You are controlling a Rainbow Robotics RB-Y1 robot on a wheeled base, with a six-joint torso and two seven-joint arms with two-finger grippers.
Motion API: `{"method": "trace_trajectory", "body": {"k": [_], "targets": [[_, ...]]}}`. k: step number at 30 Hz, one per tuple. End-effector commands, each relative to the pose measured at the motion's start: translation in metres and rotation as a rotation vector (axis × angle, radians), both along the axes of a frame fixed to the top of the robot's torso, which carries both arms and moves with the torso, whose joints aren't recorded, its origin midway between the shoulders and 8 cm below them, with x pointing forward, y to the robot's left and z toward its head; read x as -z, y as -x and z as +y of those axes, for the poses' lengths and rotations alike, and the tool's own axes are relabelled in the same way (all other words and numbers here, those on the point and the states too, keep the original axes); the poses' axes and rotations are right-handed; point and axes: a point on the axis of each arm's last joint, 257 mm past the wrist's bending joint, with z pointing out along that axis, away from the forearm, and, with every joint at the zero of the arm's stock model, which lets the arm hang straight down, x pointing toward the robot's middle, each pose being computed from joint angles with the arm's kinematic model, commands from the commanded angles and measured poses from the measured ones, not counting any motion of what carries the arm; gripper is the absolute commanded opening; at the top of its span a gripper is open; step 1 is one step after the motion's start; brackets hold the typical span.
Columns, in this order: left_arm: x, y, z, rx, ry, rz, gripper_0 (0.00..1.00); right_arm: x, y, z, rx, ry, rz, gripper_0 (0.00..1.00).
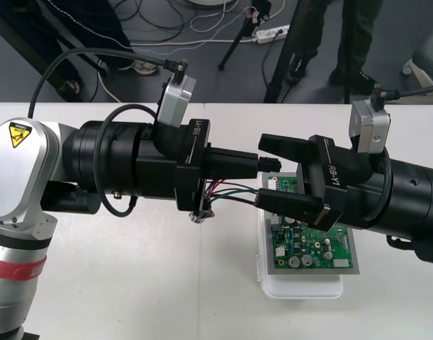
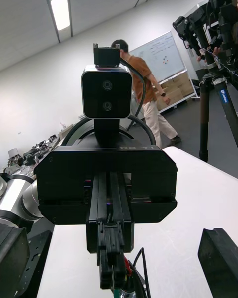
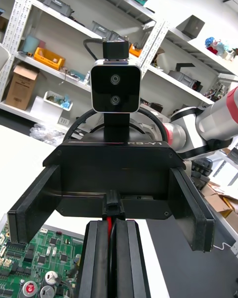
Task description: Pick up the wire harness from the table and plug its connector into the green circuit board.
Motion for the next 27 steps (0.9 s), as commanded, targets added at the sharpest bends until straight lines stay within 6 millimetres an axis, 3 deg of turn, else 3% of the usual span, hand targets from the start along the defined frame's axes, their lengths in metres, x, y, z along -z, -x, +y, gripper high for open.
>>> {"method": "trace_trajectory", "body": {"k": [1, 5, 18, 27], "targets": [[-0.028, 0.001, -0.003, 0.008, 0.050, -0.045, 0.00, -0.013, 0.011, 0.007, -0.018, -0.007, -0.076, 1.00], [-0.025, -0.001, 0.004, 0.001, 0.039, -0.063, 0.00, -0.006, 0.010, 0.000, -0.008, 0.020, -0.080, 1.00], [0.006, -0.009, 0.031, -0.071, 0.029, -0.171, 0.00, 0.040, 0.010, -0.039, 0.014, 0.252, -0.112, 1.00], [0.020, -0.009, 0.053, -0.111, 0.032, -0.200, 0.00, 0.089, -0.002, -0.092, 0.079, 0.529, -0.218, 1.00]]}}
